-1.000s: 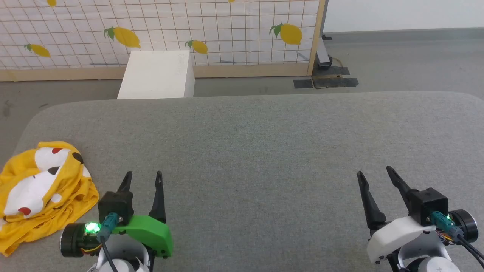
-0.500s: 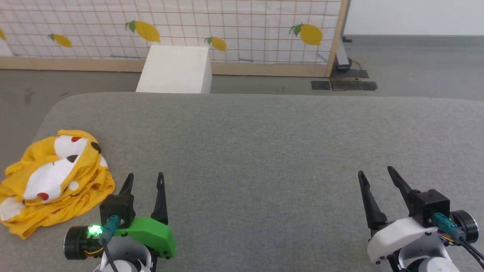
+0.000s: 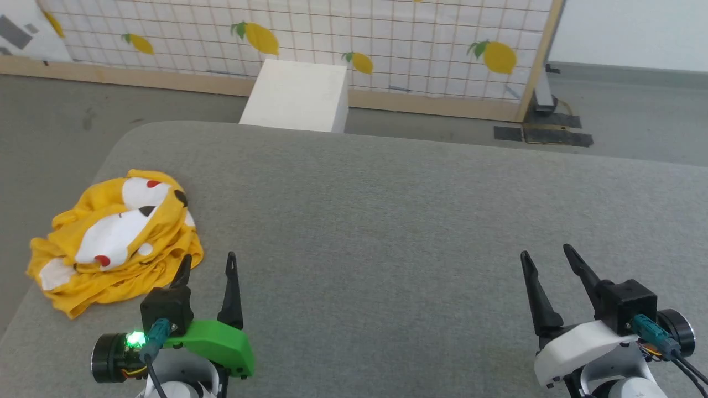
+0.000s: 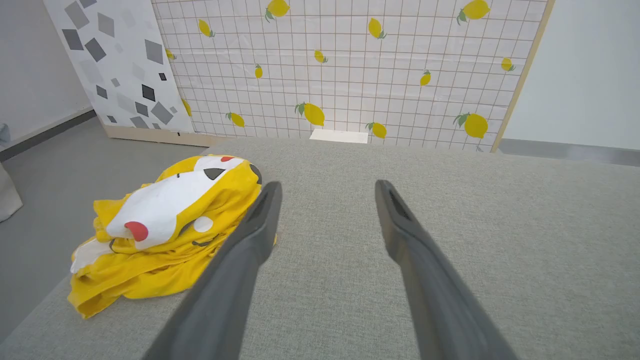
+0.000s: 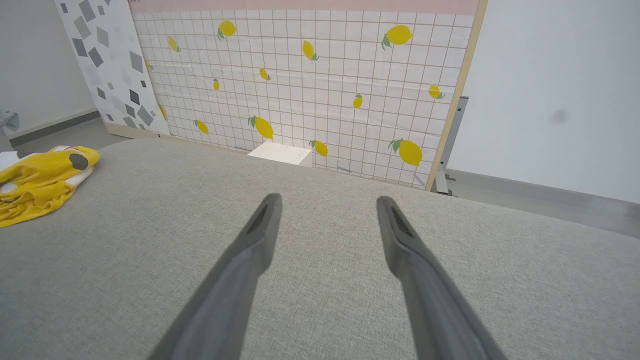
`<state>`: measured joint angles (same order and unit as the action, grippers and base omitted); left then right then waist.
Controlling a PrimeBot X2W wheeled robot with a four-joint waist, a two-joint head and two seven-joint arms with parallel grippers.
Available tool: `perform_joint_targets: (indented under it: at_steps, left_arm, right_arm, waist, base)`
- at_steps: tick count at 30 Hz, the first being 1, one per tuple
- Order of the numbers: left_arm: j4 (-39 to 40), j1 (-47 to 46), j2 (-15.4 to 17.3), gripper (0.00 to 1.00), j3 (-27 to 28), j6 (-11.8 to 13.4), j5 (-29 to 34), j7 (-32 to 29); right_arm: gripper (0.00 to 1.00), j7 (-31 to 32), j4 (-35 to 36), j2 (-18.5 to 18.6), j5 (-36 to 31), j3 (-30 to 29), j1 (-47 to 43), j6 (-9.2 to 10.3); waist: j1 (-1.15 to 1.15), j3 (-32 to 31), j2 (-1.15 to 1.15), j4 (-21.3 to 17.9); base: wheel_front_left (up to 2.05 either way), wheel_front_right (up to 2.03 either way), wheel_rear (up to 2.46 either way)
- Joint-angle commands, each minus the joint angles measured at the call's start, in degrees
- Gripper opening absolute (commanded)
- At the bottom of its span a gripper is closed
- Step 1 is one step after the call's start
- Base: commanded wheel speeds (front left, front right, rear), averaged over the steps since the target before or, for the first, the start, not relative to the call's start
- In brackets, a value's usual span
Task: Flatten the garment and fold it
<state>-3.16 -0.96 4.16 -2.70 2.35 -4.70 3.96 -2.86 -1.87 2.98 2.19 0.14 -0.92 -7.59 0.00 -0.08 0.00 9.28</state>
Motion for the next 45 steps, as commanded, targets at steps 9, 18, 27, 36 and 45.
perform_joint_targets:
  at_steps: [9, 18, 27, 36, 45]
  left_arm:
    - [-0.7, -0.4, 1.1, 1.0, -0.6, 1.1, -1.6, 1.7]
    - [-1.4, -0.4, 1.8, 1.0, -0.8, 2.4, -3.0, 3.0]
    - [-1.7, -0.1, 2.0, 1.0, -1.1, 3.5, -4.2, 4.0]
    - [-2.7, -0.2, 2.2, 1.0, -1.6, 4.4, -5.7, 5.1]
    - [-3.5, -0.4, 2.7, 1.0, -2.2, 5.4, -7.0, 6.2]
  right_arm:
    - [1.0, -1.3, -0.7, 0.0, 1.4, 0.6, 0.3, 0.04]
    - [1.0, -2.3, -1.3, 0.0, 2.2, 0.8, 0.5, 0.04]
    - [1.0, -3.0, -1.7, -0.1, 2.7, 1.0, 0.8, 0.05]
    - [1.0, -3.7, -2.1, -0.1, 3.3, 1.2, 0.9, 0.06]
    - [1.0, -4.6, -2.7, -0.1, 4.1, 1.3, 1.0, 0.07]
  waist:
    - [0.0, -0.2, 0.0, 3.5]
    - [0.0, 0.0, 0.0, 6.5]
    - [0.0, 0.4, 0.0, 8.7]
    - [0.0, 0.5, 0.0, 10.8]
    - [0.0, 0.3, 0.0, 13.0]
  base:
    - [0.0, 0.0, 0.0]
    - [0.0, 0.0, 0.0]
    - [0.0, 0.0, 0.0]
    - [0.0, 0.0, 0.0]
    - [0.0, 0.0, 0.0]
